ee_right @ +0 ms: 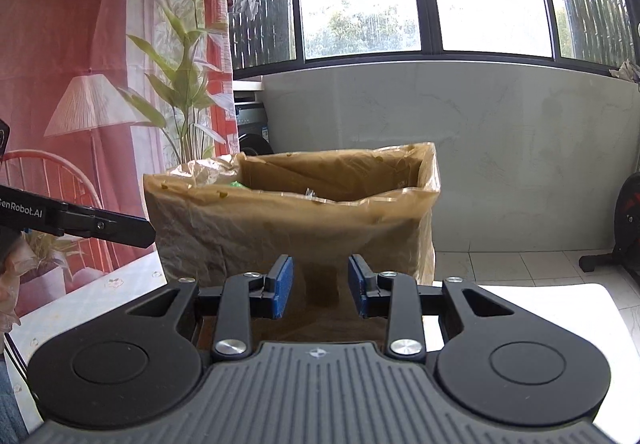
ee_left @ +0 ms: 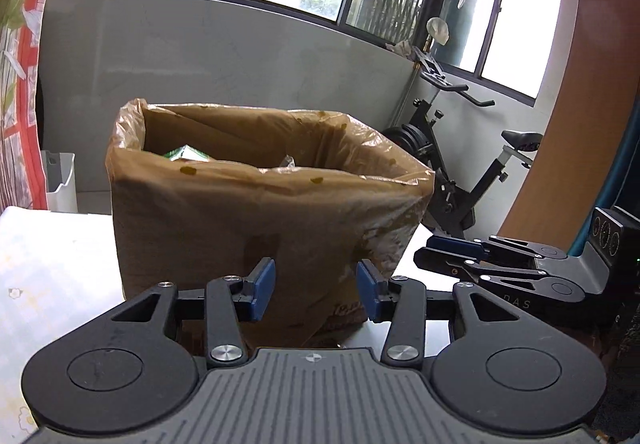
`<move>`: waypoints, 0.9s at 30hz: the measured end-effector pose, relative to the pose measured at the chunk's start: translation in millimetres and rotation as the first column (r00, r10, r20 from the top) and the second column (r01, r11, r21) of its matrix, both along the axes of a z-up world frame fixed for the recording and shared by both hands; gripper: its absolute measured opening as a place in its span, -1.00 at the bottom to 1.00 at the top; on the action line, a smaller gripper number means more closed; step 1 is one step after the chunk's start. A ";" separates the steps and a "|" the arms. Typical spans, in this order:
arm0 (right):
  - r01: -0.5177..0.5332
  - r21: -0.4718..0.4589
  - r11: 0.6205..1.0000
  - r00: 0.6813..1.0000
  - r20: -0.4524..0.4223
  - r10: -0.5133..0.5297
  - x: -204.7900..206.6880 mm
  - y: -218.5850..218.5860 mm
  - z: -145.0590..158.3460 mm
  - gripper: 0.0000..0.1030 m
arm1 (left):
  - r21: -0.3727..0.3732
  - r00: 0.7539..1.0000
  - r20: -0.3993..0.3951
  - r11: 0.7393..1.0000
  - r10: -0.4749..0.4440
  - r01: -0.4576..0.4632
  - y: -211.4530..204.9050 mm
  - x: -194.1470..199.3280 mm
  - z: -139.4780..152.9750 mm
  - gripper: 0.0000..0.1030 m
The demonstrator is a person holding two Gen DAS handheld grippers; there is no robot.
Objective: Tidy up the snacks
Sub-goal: 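Move both tools back toward the small brown packet beside the box, then grasp the small brown meat packet with the left gripper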
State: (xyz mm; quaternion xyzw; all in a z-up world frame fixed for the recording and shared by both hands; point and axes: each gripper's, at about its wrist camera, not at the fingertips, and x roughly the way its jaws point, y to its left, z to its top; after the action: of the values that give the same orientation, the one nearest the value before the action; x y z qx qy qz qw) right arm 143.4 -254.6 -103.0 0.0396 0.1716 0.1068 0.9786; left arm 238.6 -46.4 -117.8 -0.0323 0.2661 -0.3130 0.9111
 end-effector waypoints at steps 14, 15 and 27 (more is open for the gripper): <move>-0.050 -0.107 0.993 0.939 -0.345 0.010 47.1 19.1 -105.4 -0.34 | 0.139 0.975 -0.221 0.990 0.037 -0.006 -33.0 32.3 -97.3 -0.26; -0.059 -0.112 0.992 0.936 -0.350 0.016 49.9 21.2 -107.5 -0.34 | 0.141 0.972 -0.230 0.990 0.036 -0.003 -35.5 34.0 -101.4 -0.26; -0.109 -0.159 0.981 0.929 -0.368 0.044 38.1 25.2 -127.9 -0.34 | 0.141 0.949 -0.315 0.989 -0.004 0.051 -69.8 75.7 -151.9 -0.26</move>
State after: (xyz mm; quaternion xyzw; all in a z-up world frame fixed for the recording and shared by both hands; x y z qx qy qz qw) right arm 181.5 -229.4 -230.8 -0.0348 0.3594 0.1202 0.9248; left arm 314.2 -116.2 -269.8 -0.0104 0.4302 -0.2961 0.8527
